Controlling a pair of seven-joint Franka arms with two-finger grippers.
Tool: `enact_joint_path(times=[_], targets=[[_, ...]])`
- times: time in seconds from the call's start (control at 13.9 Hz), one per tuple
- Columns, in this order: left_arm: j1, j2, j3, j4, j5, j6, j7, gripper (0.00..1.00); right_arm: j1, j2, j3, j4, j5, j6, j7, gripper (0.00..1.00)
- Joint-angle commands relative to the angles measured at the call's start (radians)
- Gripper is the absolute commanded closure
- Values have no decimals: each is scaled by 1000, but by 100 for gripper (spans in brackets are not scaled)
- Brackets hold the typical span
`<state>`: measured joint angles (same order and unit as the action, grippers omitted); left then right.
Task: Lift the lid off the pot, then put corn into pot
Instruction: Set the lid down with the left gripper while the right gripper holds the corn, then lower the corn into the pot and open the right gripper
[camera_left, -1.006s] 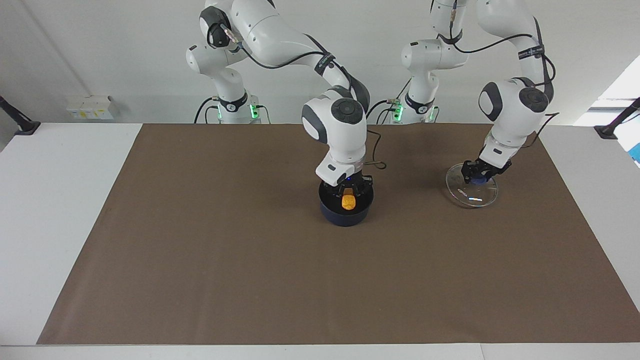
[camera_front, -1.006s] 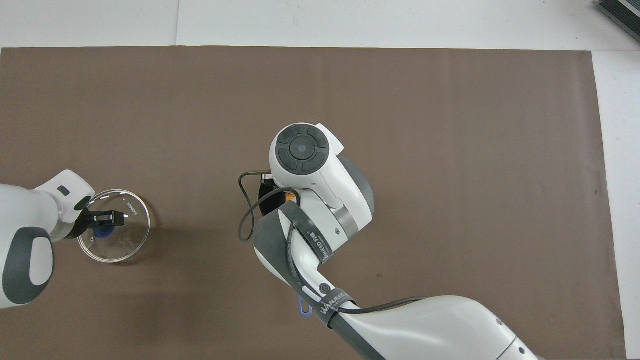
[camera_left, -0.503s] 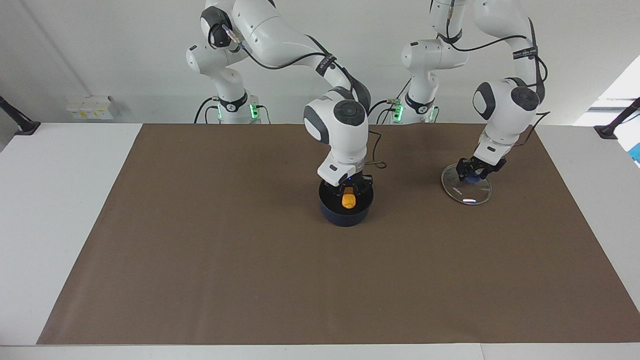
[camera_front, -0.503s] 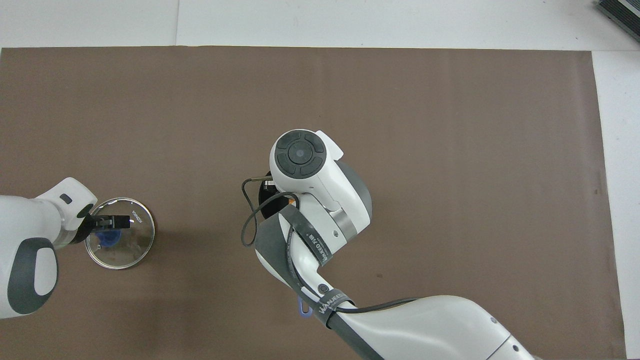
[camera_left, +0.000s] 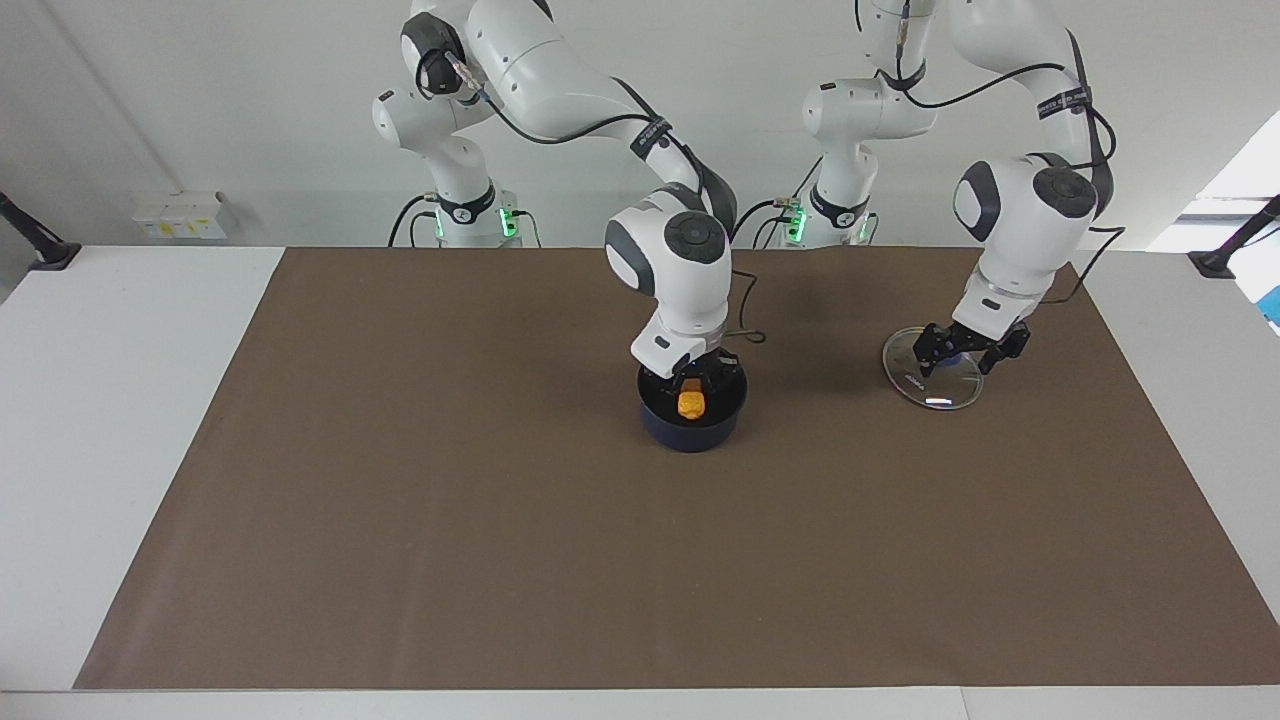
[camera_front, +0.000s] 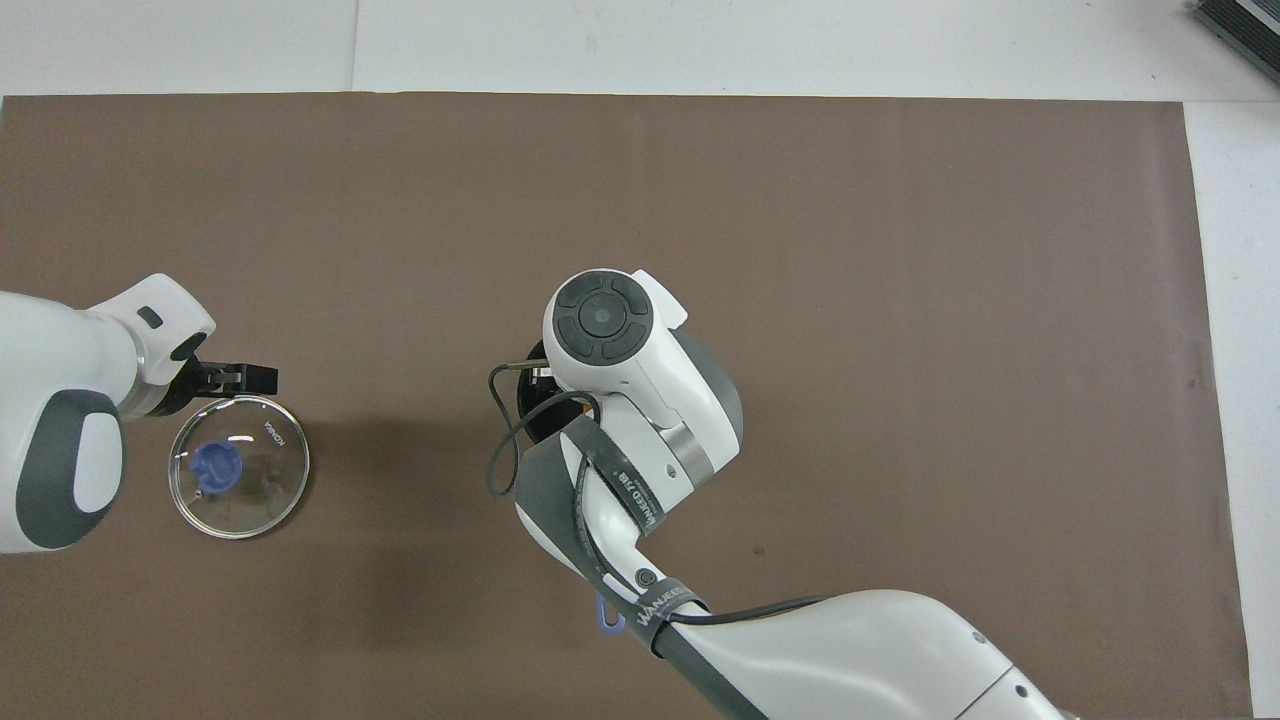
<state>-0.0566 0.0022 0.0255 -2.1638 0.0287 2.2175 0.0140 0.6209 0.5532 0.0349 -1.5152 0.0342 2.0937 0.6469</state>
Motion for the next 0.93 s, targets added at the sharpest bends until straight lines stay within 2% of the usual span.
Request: enact_joint_path(times=[0.0, 0.07, 0.14, 0.5, 0.72, 0.86], targets=[[-20, 56, 10, 143, -30, -113, 1, 0, -3, -16, 2, -30, -2, 29, 13, 8], [-20, 56, 10, 178, -41, -148, 1, 0, -3, -16, 0, -23, -5, 25, 14, 1], [-20, 55, 8, 215, -46, -191, 9, 0, -3, -18, -1, -20, -7, 23, 13, 0], [-20, 36, 1, 358, -39, -376, 18, 0, -55, -114, -13, -17, -8, -7, 7, 0], [-19, 33, 1, 470, -38, -524, 67, 0, -134, -203, -12, -19, -10, -95, -27, 0], [-19, 13, 1, 499, -35, -579, 67, 0, -187, -251, -12, -19, -11, -150, -68, 0]])
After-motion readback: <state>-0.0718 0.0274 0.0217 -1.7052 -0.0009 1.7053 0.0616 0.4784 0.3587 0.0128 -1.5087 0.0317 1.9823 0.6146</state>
